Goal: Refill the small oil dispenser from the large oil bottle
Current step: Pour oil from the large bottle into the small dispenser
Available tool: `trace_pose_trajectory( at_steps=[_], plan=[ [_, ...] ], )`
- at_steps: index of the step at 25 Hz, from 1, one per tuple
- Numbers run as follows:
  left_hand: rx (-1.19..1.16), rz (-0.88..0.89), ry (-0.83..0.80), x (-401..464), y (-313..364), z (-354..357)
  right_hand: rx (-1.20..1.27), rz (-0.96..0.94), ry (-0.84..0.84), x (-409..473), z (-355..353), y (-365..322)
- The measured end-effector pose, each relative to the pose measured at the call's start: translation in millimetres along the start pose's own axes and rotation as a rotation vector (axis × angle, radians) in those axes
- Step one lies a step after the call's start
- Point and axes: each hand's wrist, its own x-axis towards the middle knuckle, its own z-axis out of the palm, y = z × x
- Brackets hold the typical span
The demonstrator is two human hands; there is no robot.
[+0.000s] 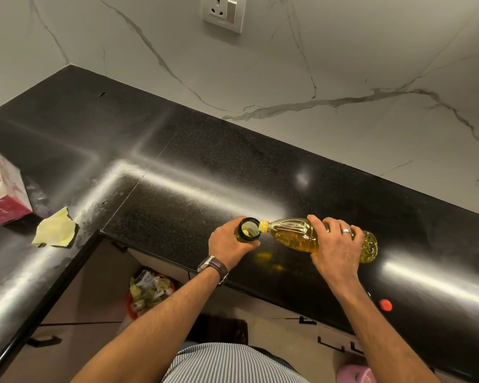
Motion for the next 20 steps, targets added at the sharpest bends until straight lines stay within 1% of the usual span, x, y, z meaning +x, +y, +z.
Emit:
trace_pose_trajectory(
  at_steps=[20],
  plan=[
    [-0.017,-0.01,0.002,0.2,-0.2,-0.5,-0.026,-0.025,0.036,5.9,-3.6,0.2]
  ],
)
